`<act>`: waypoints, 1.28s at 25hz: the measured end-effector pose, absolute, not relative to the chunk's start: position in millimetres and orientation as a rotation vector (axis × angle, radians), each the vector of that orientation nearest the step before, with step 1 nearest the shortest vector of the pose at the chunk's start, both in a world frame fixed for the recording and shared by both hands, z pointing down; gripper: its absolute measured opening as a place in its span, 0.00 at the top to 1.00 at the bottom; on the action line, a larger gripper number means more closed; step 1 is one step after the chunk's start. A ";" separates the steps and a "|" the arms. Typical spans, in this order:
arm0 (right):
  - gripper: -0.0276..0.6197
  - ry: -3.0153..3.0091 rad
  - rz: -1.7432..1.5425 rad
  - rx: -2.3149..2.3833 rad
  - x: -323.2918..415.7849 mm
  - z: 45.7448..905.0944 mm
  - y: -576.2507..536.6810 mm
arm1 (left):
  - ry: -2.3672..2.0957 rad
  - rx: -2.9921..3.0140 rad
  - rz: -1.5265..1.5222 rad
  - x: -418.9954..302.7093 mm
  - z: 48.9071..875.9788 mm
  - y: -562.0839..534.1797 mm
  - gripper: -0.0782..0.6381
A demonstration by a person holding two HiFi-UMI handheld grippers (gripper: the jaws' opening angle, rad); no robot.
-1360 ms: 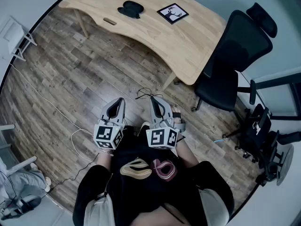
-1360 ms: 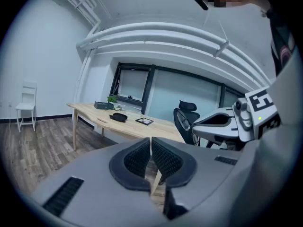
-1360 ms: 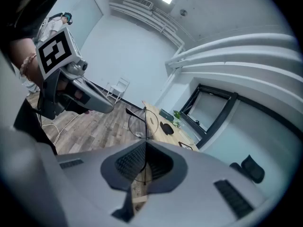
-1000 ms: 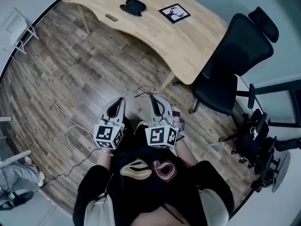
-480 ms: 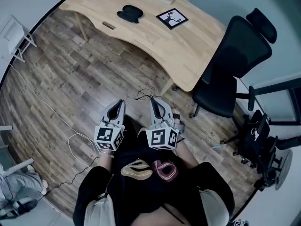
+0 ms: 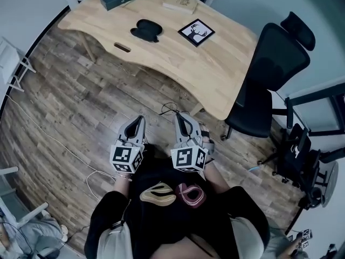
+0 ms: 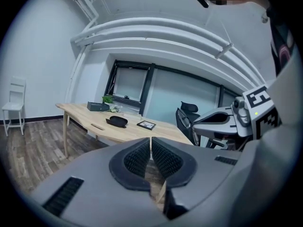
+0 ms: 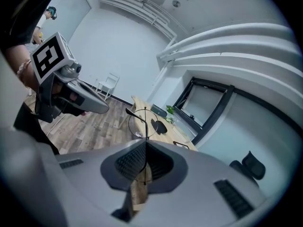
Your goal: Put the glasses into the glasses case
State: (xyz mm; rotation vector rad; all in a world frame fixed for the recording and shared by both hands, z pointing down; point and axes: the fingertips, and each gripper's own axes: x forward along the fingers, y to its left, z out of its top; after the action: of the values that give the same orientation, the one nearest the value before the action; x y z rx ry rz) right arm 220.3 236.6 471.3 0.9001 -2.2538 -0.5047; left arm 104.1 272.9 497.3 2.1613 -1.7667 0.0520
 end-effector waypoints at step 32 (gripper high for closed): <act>0.94 -2.188 -0.425 0.988 97.6 482.8 168.6 | -1.613 2.275 0.061 -14.3 492.2 187.9 0.86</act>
State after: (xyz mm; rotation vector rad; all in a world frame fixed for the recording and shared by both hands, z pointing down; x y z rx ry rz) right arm 97.6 168.6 482.8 0.9884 -2.1884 -0.4249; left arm -14.3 187.9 492.2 2.2747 -1.6134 0.0613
